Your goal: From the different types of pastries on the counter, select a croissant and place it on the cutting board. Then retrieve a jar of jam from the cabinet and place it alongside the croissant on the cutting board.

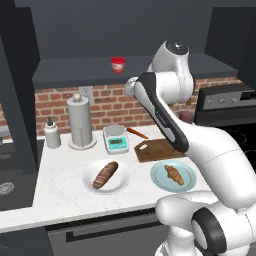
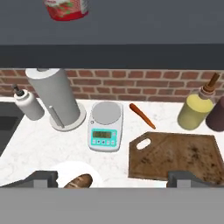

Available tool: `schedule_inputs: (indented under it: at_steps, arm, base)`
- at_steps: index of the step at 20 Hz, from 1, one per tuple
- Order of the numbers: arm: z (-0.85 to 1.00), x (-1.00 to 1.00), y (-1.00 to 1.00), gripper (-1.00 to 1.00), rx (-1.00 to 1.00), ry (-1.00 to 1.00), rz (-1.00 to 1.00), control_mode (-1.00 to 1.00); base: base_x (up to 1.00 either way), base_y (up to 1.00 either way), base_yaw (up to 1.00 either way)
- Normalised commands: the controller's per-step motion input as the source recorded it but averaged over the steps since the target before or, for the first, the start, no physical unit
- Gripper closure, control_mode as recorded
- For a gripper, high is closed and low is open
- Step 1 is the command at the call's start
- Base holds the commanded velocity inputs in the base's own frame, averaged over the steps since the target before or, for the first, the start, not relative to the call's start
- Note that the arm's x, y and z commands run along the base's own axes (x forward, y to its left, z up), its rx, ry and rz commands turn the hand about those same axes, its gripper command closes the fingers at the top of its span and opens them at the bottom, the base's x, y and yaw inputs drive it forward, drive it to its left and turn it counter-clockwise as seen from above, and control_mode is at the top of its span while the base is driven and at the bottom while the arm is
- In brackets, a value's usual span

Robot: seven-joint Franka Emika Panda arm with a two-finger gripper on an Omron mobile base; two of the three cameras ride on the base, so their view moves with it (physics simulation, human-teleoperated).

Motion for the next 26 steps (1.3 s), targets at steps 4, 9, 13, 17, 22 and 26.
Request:
schedule_inputs:
  at_steps: [4,9,13,17,22,26]
  arm:
    - [0.26,0.14,0.28,-1.00,0.09,-0.05,0.00,-1.00]
    - [0.13,0.30,0.16,-1.00,0.01,-0.05,0.00,-1.00]
    - [0.48,0.59,0.11,-1.00,0.00,-0.18,0.00,-1.00]
    - [0.00,0.06,0.21,-1.00,0.00,-0.04,0.01,-1.00]
    - [-0.60,-0.26,0.03,-1.00,0.00,-0.29,0.00,-1.00]
    - [-0.17,-0.15,0.01,-1.00,0.08,-0.03,0.00,-1.00]
  base:
    - [0.00,0.00,0.00]
    - [0.00,0.00,0.00]
    - [0.00,0.00,0.00]
    - [0.00,0.00,0.00]
    - [0.00,0.00,0.00]
    - [0.00,0.00,0.00]
